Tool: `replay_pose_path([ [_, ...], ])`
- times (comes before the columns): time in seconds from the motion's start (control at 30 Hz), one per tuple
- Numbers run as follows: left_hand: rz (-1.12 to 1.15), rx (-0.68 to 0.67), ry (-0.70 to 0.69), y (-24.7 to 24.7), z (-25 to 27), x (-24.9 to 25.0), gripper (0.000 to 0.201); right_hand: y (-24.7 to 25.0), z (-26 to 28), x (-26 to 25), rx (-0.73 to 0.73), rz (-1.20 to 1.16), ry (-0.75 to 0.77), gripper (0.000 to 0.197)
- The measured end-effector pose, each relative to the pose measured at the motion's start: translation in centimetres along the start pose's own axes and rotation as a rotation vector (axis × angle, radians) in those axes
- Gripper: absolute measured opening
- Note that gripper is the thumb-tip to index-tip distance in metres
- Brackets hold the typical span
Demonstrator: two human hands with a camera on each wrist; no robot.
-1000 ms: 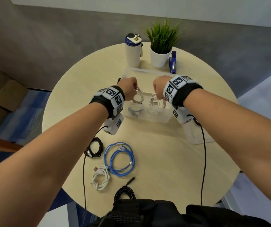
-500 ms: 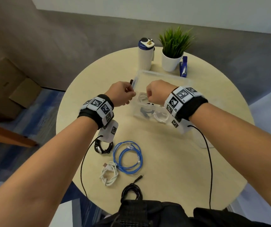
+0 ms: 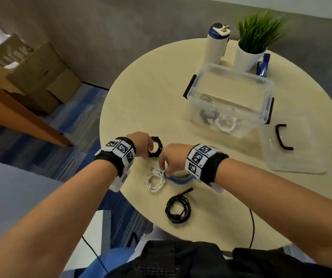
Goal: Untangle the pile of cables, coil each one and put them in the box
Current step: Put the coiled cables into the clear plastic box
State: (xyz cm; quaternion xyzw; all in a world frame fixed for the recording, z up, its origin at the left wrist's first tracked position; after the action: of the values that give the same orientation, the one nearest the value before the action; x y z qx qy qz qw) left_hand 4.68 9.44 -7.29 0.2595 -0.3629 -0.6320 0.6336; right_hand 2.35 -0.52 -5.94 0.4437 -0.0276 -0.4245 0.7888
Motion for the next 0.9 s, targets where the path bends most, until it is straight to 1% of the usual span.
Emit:
replay_pose_path([
  [0.07, -0.061, 0.016, 0.015, -1.3, 0.1, -0.4, 0.042, -1.3, -0.4, -1.1, -0.015, 0.079, 0.030, 0.037],
  [0.13, -0.077, 0.063, 0.001, -2.1, 0.2, -0.4, 0.033, -2.4, -0.7, -2.0, -0.039, 0.152, 0.053, 0.045],
  [0.2, -0.068, 0.119, -0.009, -2.5, 0.5, -0.5, 0.024, -3.4, -1.0, -2.4, -0.066, 0.221, 0.045, 0.048],
  [0.23, -0.053, 0.136, 0.000, -2.8, 0.6, -0.6, 0.023, -3.9, -1.1, -2.6, -0.076, 0.266, 0.040, 0.046],
  [0.33, -0.037, 0.153, -0.008, -3.3, 0.6, -0.8, 0.023, -5.0, -1.3, -3.1, -0.079, 0.390, 0.070, 0.031],
  [0.4, -0.008, 0.149, -0.014, -3.6, 0.5, -0.9, 0.025, -5.3, -1.3, -3.4, -0.049, 0.405, 0.089, 0.023],
  [0.47, 0.053, 0.170, -0.012, -3.5, 0.5, -1.1, 0.026, -4.9, -1.1, -3.2, 0.007, 0.346, 0.108, 0.020],
  [0.53, 0.140, 0.211, -0.016, -3.0, 0.6, -1.5, 0.029, -3.6, -0.6, -2.5, 0.065, 0.245, 0.105, 0.021],
  [0.6, 0.208, 0.244, -0.030, -2.2, 0.6, -1.9, 0.032, -1.7, 0.1, -1.0, 0.097, 0.113, 0.060, 0.024],
  [0.67, 0.254, 0.272, -0.023, -1.2, 0.4, -2.4, 0.030, 0.7, 1.0, 0.5, 0.147, -0.035, 0.016, 0.023],
  [0.73, 0.330, 0.314, 0.007, 0.3, 0.2, -2.8, 0.027, 3.5, 2.2, 1.8, 0.254, -0.165, -0.013, 0.023],
  [0.8, 0.439, 0.387, 0.026, 2.4, 0.1, -2.8, 0.026, 6.5, 3.7, 3.3, 0.382, -0.276, -0.047, 0.025],
  [0.9, 0.562, 0.588, 0.006, 6.7, 0.5, -1.5, 0.023, 10.3, 6.3, 5.5, 0.586, -0.460, -0.078, 0.019],
])
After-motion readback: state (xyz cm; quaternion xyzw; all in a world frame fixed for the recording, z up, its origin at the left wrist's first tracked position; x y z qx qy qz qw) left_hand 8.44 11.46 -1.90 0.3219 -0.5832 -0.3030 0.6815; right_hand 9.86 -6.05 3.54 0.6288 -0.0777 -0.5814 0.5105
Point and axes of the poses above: each hand's wrist, its own z-axis away from the middle knuckle, its own y-axis out of the back of the hand, x = y × z, the point moved 7 cm from there along -z, towards the middle knuckle, and after that the axes turned 4 degrees about -y, right-handed, at the moved point
